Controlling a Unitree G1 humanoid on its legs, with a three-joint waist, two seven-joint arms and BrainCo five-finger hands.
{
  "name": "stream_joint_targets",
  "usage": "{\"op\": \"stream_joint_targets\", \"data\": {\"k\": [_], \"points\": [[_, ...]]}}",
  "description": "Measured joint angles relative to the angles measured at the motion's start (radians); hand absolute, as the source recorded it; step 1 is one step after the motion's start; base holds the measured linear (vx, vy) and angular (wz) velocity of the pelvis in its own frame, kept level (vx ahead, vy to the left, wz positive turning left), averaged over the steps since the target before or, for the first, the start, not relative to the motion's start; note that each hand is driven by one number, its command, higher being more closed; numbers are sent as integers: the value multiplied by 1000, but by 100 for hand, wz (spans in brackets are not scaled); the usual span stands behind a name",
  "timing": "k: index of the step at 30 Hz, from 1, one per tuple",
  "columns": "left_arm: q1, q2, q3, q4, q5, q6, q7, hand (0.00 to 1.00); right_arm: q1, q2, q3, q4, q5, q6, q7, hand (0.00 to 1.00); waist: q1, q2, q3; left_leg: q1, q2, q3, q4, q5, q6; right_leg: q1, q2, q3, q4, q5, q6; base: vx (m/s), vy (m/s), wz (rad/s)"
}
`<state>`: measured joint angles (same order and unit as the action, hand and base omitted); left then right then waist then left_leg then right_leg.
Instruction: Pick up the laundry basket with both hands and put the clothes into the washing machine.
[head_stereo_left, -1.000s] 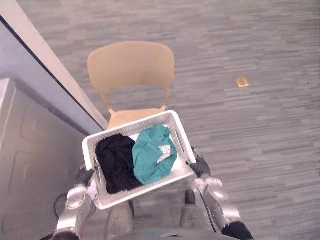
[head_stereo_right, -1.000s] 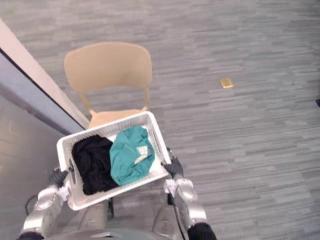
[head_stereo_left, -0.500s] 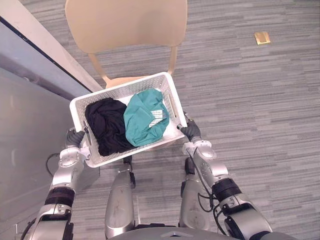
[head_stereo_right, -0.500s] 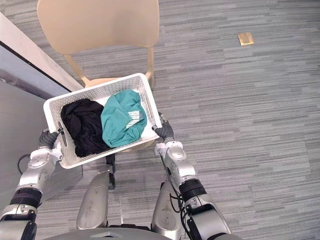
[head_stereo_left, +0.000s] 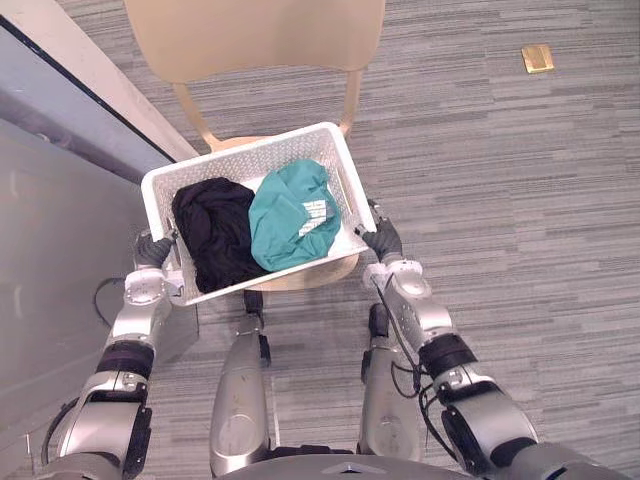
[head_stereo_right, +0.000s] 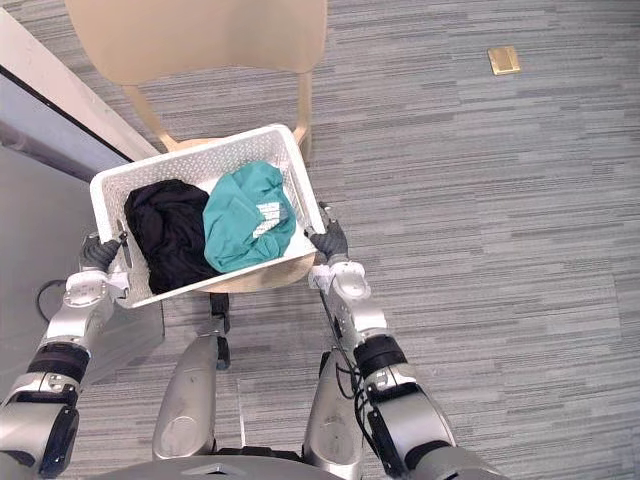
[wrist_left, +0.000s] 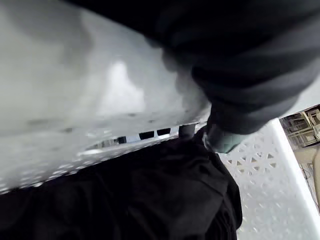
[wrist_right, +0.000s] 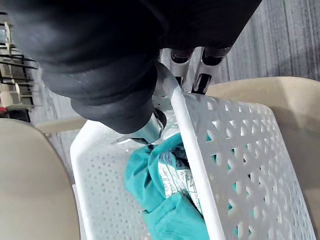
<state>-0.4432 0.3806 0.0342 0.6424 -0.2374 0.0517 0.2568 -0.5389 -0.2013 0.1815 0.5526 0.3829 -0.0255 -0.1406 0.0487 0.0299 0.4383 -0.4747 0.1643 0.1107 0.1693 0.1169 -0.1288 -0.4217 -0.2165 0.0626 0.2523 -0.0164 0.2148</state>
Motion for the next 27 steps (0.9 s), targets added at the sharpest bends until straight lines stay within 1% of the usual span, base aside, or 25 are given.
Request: {"op": "stream_joint_targets", "data": {"k": [3,10,13,16,18,20,22,23,25,27], "points": [[-20,0,5,2,5,0,21,0,-33,-1,-5,9,-29,7,-3,0,4,-1,23,0,5,2,-3,6,0,0,7,6,-6,9,5,3,-35,-6],[-26,-11,15,2,6,-4,41,0,-25,-3,-6,-20,-47,14,-4,0,5,-1,24,4,10,9,-6,15,1,0,10,7,-6,10,6,44,-36,-2],[-26,-22,45,-1,5,-5,42,0,-8,-3,-6,-32,-76,20,-4,0,6,-1,24,7,11,13,-6,15,1,0,12,9,-5,10,6,27,-35,-3],[-21,-26,48,-15,6,-6,41,0,27,-3,-8,-80,-84,30,-3,0,6,-1,24,17,11,16,-6,14,1,3,12,13,-1,10,6,6,-20,-2],[12,-26,53,-80,6,-6,40,0,60,-4,-14,-120,-116,34,-3,0,5,-1,25,27,12,22,-6,13,0,8,12,18,3,10,6,-4,-27,-5],[33,-26,57,-129,5,-9,39,0,78,-5,-36,-153,-118,40,-3,0,5,-1,25,34,12,23,-6,11,-1,14,12,18,4,9,6,-5,-14,-2],[68,-27,68,-203,4,-23,28,0,100,-11,-72,-199,-154,43,-3,0,0,-1,25,46,12,23,-7,9,-3,26,12,18,3,9,6,0,0,0],[88,-27,77,-246,3,-36,21,0,111,-25,-91,-229,-155,43,-3,0,-1,-1,25,55,11,23,-9,6,-6,33,12,18,3,9,6,0,0,0],[114,-26,87,-300,3,-55,19,0,126,-51,-116,-263,-160,43,-2,0,-1,-1,25,72,11,24,-14,3,-3,46,12,18,2,7,4,-2,-16,-1],[154,-26,113,-351,3,-72,19,0,135,-82,-137,-289,-195,43,0,0,-10,0,25,80,11,23,-16,3,-3,55,12,16,0,3,6,1,-34,0]]}}
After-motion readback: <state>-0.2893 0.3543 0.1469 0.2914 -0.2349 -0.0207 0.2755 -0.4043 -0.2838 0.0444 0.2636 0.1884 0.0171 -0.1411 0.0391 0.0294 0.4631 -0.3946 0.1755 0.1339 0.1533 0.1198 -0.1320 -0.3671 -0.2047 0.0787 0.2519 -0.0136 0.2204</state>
